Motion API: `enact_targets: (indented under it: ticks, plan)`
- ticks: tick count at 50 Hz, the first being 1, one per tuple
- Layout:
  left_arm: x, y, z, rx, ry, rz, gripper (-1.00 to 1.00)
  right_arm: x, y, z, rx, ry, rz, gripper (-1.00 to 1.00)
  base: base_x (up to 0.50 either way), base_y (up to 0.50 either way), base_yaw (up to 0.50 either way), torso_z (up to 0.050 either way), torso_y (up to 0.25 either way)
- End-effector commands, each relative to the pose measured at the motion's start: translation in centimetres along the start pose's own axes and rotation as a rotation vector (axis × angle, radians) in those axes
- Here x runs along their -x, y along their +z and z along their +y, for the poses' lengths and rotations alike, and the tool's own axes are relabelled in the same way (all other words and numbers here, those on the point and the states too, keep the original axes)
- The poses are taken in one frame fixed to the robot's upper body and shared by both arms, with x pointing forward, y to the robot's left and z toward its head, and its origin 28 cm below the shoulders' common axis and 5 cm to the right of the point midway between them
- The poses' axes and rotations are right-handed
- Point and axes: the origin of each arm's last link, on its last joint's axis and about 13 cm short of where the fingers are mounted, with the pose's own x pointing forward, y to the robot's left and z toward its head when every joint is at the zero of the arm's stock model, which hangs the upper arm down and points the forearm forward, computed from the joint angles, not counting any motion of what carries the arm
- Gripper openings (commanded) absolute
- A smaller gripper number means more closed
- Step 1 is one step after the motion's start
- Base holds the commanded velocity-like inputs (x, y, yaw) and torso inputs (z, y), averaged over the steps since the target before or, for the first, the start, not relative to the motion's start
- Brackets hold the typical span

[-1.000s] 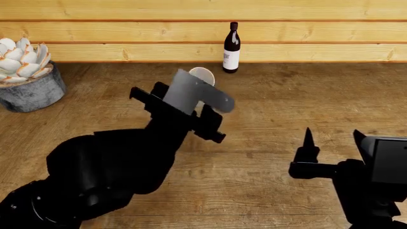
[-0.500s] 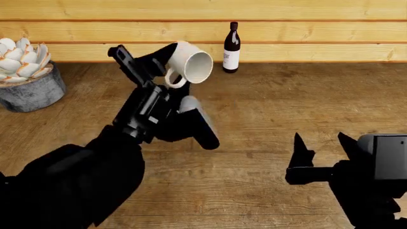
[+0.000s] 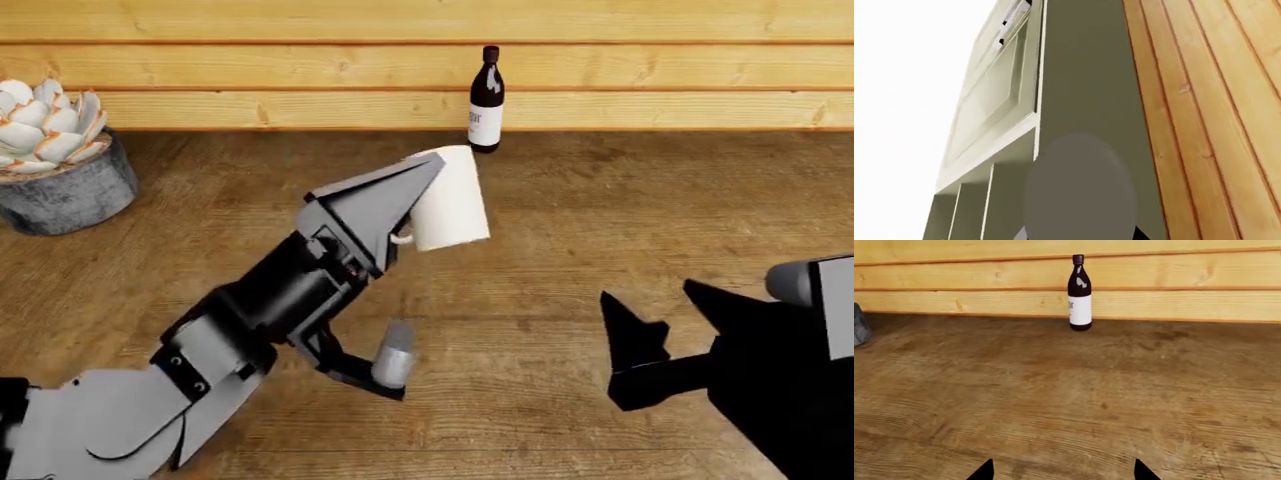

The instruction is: A wet mug is on the counter and needs to be dried. Pick it up and place it upside down in the open cabinet.

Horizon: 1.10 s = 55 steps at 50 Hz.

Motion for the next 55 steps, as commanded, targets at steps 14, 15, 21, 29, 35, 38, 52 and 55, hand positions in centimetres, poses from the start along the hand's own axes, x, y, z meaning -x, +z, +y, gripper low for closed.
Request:
enact_targets:
  ticks: [14,15,21,29,35,38,52,55]
  plan:
    - [0.2,-1.7,-1.0,-0.227,0.178,-0.175,-1.00,1.3,3.1,-1.9,-0.073,0.264,0.237,1.00,0.00,0.00,0.00,0.000,0.001]
    - [0.2,-1.7,-1.0,-0.230,0.184,-0.173,-1.00,1.2,3.2,-1.9,-0.075,0.269,0.244,1.00,0.00,0.00,0.00,0.000,0.000]
    - [0.1,-2.3,-1.0,-0.281,0.227,-0.177,-1.00,1.0,4.0,-2.1,-0.078,0.305,0.298,1.00,0.00,0.00,0.00,0.000,0.000]
    - [0.0,-2.3,-0.9,-0.318,0.285,-0.229,-1.00,1.1,5.2,-1.8,-0.080,0.373,0.341,1.00,0.00,0.00,0.00,0.000,0.000]
    - [0.0,-2.2,-0.8,-0.317,0.306,-0.257,-1.00,0.8,6.3,-1.8,-0.081,0.420,0.355,1.00,0.00,0.00,0.00,0.000,0.000]
    - [-0.1,-2.2,-0.6,-0.315,0.316,-0.265,-1.00,0.7,7.0,-1.8,-0.079,0.431,0.344,1.00,0.00,0.00,0.00,0.000,0.000]
    - [-0.4,-2.1,-0.4,-0.311,0.336,-0.289,-1.00,1.0,8.1,-1.3,-0.064,0.457,0.309,1.00,0.00,0.00,0.00,0.000,0.001]
    - [-0.4,-2.0,-0.6,-0.308,0.337,-0.289,-1.00,1.0,8.0,-1.3,-0.061,0.475,0.312,1.00,0.00,0.00,0.00,0.000,0.000]
